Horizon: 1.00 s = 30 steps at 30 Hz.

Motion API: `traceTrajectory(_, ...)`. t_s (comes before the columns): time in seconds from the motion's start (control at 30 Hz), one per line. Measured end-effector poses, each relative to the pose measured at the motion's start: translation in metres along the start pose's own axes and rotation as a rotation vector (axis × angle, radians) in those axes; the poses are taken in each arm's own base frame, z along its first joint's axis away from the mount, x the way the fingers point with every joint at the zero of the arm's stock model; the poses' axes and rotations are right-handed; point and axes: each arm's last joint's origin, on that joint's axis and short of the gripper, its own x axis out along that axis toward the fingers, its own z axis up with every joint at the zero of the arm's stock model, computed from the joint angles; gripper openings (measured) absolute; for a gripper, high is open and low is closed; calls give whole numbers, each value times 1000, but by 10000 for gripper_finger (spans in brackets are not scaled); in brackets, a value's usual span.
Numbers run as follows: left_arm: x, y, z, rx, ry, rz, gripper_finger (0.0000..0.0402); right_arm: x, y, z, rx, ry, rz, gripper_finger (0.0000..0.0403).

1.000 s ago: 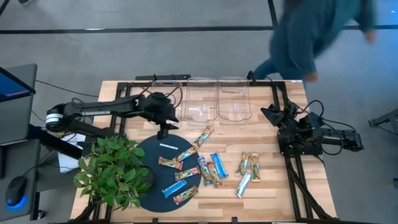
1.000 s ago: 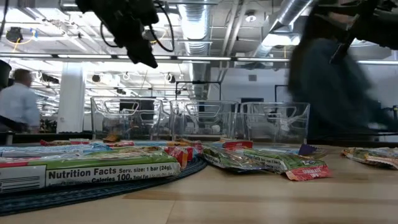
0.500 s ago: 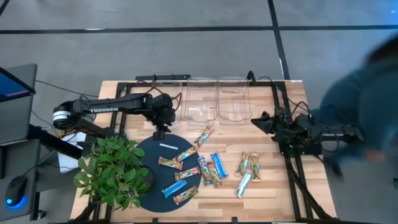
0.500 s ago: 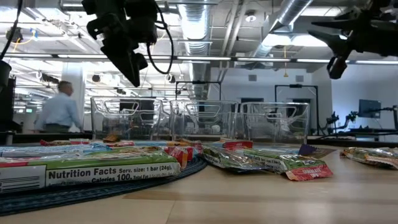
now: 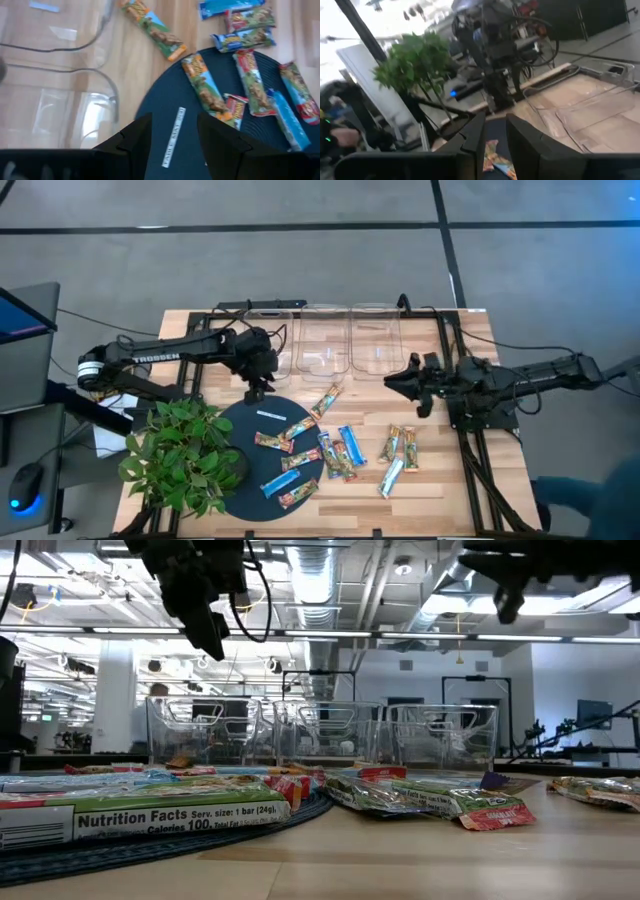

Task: Pick and place Granola Bars by type
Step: Put the red granola bar into the left transparent bin

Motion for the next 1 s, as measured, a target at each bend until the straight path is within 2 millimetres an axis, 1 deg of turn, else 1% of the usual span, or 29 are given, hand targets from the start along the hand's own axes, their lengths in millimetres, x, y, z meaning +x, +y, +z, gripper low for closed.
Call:
traceTrajectory(0.13,2,-14,0,70,7,-31,153,17,4,5,-48,78,-23,71)
traceTrajectory(0.27,8,-31,0,245,23,-112,153,29,5,8,-75,98,-34,71)
traceTrajectory(0.4,14,-43,-2,332,49,-155,153,33,3,9,-74,101,-50,71)
traceTrajectory(0.57,26,-47,-1,370,85,-156,153,33,3,10,-50,97,-51,71)
traceTrajectory(0.77,54,-52,-5,421,190,-206,153,33,6,11,-41,85,-45,71)
traceTrajectory(0.87,69,-56,-7,427,242,-256,153,32,8,10,-41,89,-36,71)
traceTrajectory(1.0,84,-63,-11,441,296,-284,153,32,10,9,-26,95,-36,71)
